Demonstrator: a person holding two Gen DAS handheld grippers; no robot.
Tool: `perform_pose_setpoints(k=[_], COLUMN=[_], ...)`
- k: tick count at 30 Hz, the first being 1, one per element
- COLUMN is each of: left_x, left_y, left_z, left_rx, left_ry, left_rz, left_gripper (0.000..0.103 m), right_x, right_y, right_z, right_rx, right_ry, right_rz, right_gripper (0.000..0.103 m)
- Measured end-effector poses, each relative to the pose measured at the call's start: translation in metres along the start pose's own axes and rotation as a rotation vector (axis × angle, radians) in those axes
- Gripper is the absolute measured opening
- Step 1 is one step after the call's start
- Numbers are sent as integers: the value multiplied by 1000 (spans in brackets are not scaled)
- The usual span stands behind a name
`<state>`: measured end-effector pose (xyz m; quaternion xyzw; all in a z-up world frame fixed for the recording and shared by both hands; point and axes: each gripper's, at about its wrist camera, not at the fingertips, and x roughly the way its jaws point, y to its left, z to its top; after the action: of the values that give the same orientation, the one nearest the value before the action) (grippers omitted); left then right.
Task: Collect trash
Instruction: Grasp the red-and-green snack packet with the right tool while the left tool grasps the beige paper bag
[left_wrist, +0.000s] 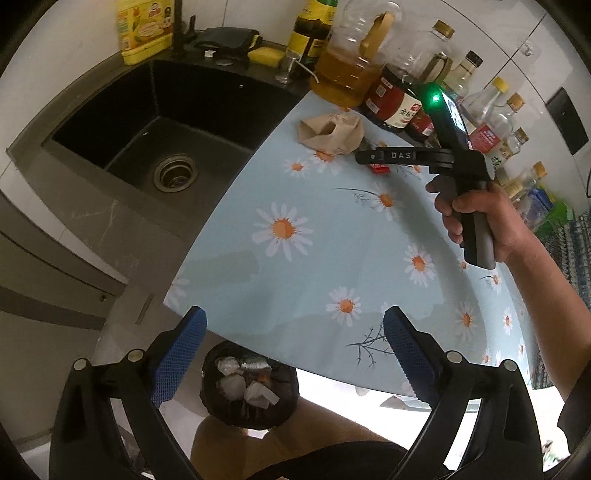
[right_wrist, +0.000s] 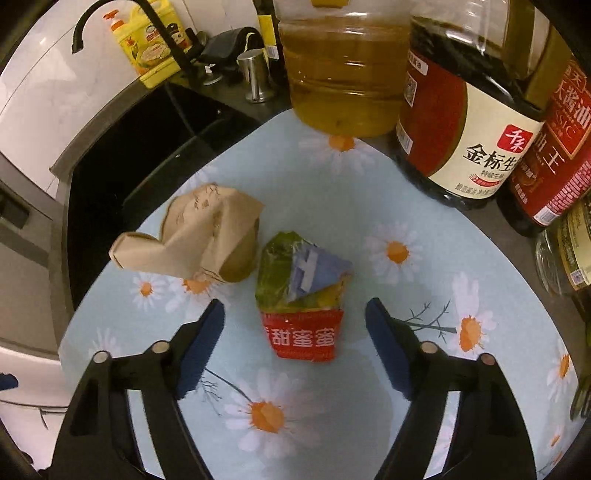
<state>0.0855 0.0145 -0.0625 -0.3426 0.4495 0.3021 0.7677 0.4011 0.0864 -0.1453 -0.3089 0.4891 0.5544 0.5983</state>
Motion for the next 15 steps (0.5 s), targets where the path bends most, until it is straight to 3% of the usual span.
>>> perform_pose_setpoints(k=[4, 8, 15], left_x=[0, 2, 8], left_y=[-4, -10, -20], left_z=[-2, 1, 17], left_rx=[-6, 6, 41], left_ry=[-2, -10, -25], left_rz=[12, 30, 67], left_gripper=[94, 94, 94], right_x=[-1, -1, -9], right_y=[0, 5, -4], right_z=[0, 1, -6], right_rx=[-23, -71, -60], right_ry=[-18, -21, -36], right_rz=[-10, -32, 0], right_gripper=[70, 52, 50])
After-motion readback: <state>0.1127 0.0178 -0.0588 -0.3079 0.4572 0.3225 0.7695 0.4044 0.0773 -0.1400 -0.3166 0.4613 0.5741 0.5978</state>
